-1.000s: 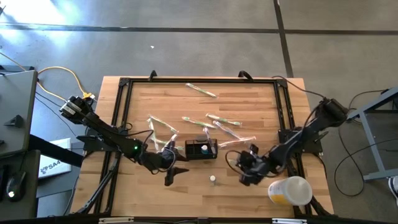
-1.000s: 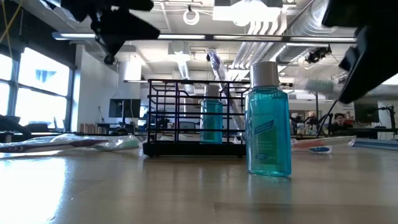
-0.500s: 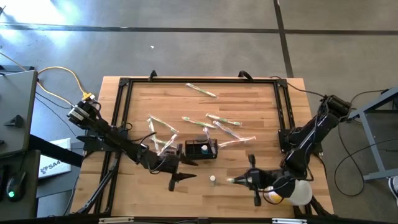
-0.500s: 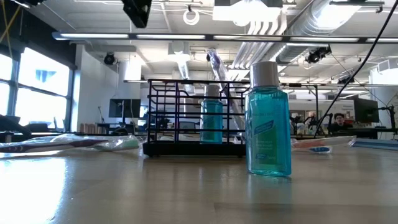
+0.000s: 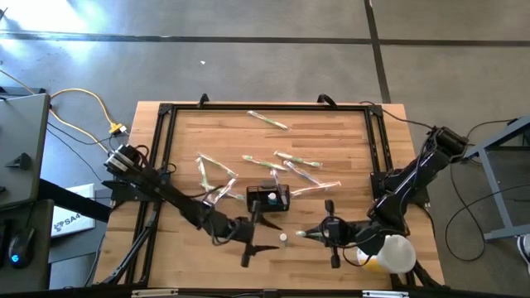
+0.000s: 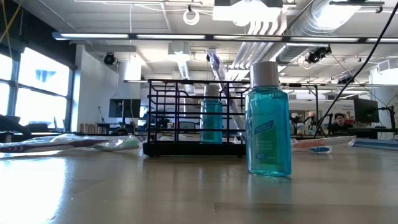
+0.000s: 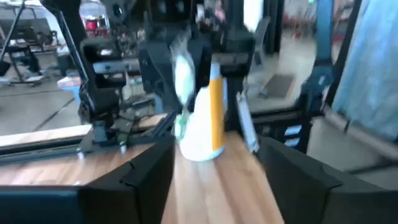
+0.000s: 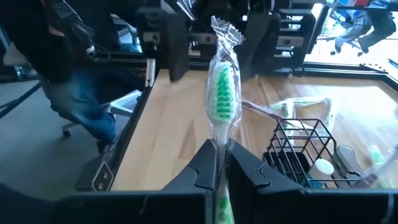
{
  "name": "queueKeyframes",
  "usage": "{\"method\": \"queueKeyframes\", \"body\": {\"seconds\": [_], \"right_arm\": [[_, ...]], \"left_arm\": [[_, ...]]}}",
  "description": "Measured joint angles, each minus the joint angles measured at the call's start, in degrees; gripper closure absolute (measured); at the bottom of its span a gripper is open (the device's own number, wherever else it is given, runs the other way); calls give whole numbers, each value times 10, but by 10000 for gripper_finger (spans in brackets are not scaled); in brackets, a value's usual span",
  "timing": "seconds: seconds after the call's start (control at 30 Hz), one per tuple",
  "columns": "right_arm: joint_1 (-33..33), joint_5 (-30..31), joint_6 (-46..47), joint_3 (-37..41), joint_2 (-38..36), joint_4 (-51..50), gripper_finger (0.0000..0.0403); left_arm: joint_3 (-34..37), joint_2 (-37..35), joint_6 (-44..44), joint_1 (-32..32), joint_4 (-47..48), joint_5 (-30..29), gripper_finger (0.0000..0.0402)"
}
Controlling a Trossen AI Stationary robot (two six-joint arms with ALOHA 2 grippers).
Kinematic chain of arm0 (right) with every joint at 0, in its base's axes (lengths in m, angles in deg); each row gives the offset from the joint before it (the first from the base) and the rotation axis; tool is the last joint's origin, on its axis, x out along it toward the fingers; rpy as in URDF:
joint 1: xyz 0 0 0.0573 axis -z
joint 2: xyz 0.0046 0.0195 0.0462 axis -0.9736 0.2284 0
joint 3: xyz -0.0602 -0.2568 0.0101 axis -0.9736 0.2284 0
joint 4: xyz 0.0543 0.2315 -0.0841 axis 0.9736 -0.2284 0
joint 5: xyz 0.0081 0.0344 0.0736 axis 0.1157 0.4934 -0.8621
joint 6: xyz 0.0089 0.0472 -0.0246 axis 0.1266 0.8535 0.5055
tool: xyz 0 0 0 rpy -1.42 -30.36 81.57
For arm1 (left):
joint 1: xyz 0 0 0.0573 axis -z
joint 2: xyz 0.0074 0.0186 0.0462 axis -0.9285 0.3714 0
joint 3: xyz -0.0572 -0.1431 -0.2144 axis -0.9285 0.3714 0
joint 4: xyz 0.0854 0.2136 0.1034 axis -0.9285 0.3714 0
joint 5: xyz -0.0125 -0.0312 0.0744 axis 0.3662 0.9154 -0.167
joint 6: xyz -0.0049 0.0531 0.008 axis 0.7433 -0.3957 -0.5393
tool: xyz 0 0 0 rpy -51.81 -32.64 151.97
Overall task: Pick & Place toothbrushing station
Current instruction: Put the green toothbrush into the wire organizer
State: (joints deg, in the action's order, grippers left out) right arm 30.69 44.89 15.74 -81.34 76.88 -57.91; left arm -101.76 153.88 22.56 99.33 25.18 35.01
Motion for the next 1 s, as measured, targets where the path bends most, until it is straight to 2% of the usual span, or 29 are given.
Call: {"method": "queueKeyframes", "body": {"seconds": [0.17,0.27,0.33,0.43,0.87,1.0], "right_arm": [[0,0,-1,0,0,-4,395],[0,0,-3,0,0,-5,395],[2,0,-3,0,0,-6,395],[4,-1,-3,0,0,-9,395],[39,-7,-20,0,0,-9,395],[51,-32,-25,0,0,-9,395]], "left_arm": [[-48,3,-17,0,56,-2,102],[-62,3,-20,-1,61,-18,85],[-67,3,2,-7,58,-42,83],[-67,3,33,-14,57,-47,82],[-67,3,49,-56,55,3,82],[-67,3,49,-68,61,7,82]]}}
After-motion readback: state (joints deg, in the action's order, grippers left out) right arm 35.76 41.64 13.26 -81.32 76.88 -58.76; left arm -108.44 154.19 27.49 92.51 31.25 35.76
